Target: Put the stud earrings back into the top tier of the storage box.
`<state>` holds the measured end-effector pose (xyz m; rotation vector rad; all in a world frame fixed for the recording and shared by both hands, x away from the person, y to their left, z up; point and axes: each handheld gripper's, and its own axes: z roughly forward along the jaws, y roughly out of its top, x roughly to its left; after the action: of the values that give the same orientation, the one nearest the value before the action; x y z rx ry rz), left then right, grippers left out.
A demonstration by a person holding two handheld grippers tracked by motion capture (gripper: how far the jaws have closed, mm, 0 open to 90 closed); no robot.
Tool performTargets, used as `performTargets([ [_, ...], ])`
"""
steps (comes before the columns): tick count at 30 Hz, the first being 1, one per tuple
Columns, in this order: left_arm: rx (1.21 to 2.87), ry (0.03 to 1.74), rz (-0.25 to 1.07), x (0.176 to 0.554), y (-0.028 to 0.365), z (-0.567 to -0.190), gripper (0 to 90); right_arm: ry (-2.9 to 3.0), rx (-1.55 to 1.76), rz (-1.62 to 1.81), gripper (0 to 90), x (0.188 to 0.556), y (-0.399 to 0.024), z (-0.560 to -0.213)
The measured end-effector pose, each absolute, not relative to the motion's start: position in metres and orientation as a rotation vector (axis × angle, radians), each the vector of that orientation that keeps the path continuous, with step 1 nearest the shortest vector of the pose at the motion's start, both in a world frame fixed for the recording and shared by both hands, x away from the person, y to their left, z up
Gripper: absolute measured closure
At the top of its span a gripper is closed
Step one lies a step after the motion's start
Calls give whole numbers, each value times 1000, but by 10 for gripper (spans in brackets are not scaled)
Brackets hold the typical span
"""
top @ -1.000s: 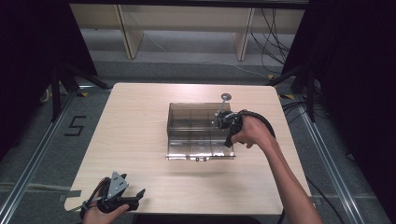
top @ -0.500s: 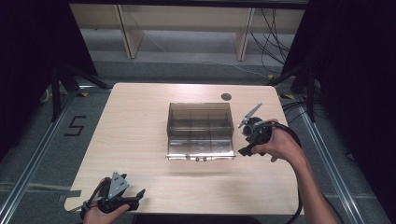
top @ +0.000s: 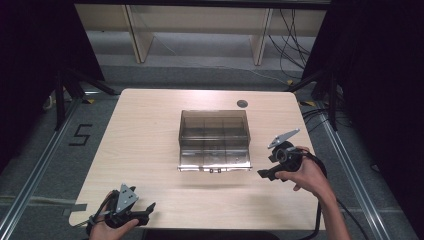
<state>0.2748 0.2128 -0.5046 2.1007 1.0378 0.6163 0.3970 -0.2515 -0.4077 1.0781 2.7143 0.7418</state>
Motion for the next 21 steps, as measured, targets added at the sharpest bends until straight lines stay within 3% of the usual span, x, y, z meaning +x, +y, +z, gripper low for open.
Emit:
performTargets([
  [7, 2054, 1062, 624, 274, 213, -505, 153, 2635, 1114, 862, 195, 385, -255, -422],
  [21, 2041, 1057, 621, 274, 213, -505, 153, 2573, 1177, 929, 179, 366, -271, -454],
])
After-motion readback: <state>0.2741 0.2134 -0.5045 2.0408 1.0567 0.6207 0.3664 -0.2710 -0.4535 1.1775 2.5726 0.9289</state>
